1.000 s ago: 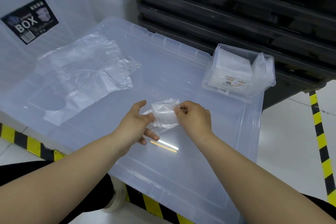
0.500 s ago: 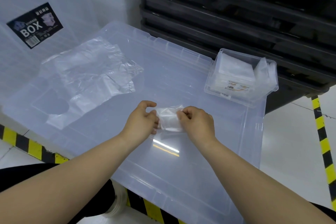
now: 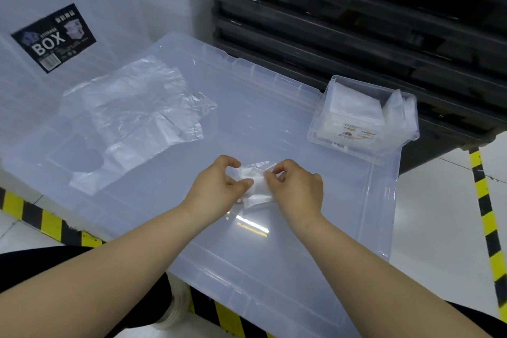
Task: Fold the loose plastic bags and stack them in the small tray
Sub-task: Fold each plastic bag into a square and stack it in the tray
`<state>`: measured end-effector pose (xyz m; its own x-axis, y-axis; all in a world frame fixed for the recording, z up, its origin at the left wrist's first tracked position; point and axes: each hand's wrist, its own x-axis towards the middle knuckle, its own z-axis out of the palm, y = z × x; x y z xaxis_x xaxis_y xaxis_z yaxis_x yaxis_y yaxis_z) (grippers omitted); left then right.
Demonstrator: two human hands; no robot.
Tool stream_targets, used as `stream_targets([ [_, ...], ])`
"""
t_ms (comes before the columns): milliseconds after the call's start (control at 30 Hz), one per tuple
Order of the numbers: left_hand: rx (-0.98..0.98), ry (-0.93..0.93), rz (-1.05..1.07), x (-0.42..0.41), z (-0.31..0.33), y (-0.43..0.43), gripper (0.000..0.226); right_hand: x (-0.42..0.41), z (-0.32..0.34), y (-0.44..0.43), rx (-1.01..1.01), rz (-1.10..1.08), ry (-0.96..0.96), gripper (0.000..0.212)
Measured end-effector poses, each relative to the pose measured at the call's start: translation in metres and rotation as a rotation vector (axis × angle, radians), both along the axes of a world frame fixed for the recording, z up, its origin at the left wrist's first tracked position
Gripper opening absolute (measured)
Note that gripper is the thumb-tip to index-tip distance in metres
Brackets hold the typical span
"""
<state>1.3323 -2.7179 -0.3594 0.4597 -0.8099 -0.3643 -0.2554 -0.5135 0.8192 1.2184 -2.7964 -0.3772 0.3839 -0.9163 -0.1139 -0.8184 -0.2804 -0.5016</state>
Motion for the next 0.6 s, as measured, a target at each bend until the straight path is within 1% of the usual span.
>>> stream_targets([
  [100, 0.070, -0.288, -0.141, -0.001, 0.005, 0.005, 0.027, 0.001, -0.002, 0.000, -0.008, 0.006, -0.005, 0.022],
  [133, 0.074, -0.422, -0.165, -0.001, 0.005, 0.007, 0.029, 0.001, -0.002, -0.001, -0.011, 0.005, -0.008, 0.022],
  [167, 0.020, -0.592, -0.179, 0.000, 0.004, 0.008, 0.028, 0.001, -0.003, -0.001, -0.016, 0.007, -0.008, 0.022],
  [200, -0.086, -0.751, -0.201, 0.001, 0.000, 0.008, 0.028, 0.001, -0.003, -0.001, -0.021, 0.009, -0.006, 0.022],
  [233, -0.202, -0.854, -0.238, 0.002, -0.005, 0.007, 0.030, 0.001, -0.004, -0.001, -0.025, 0.006, -0.005, 0.022],
  [267, -0.301, -0.905, -0.283, 0.002, -0.012, 0.007, 0.033, 0.000, -0.004, -0.001, -0.030, 0.004, -0.002, 0.022],
  [300, -0.358, -0.942, -0.336, 0.002, -0.021, 0.007, 0.036, 0.000, -0.005, -0.001, -0.035, 0.006, -0.001, 0.022],
  [333, -0.348, -0.969, -0.400, 0.000, -0.028, 0.006, 0.039, 0.000, -0.005, -0.001, -0.038, 0.010, 0.000, 0.023],
  [400, -0.253, -0.992, -0.480, -0.002, -0.038, 0.007, 0.044, 0.000, -0.003, 0.000, -0.039, 0.030, 0.025, 0.023],
  [500, -0.102, -1.023, -0.536, -0.002, -0.046, 0.007, 0.047, 0.000, -0.004, 0.001, -0.054, 0.063, 0.044, 0.027],
  [533, -0.064, -1.014, -0.547, -0.002, -0.045, 0.007, 0.051, -0.001, -0.005, 0.002, -0.132, 0.063, 0.048, 0.030],
  [600, -0.002, -1.004, -0.586, -0.001, -0.043, 0.006, 0.061, -0.001, -0.011, 0.005, -0.382, 0.088, 0.032, 0.036],
])
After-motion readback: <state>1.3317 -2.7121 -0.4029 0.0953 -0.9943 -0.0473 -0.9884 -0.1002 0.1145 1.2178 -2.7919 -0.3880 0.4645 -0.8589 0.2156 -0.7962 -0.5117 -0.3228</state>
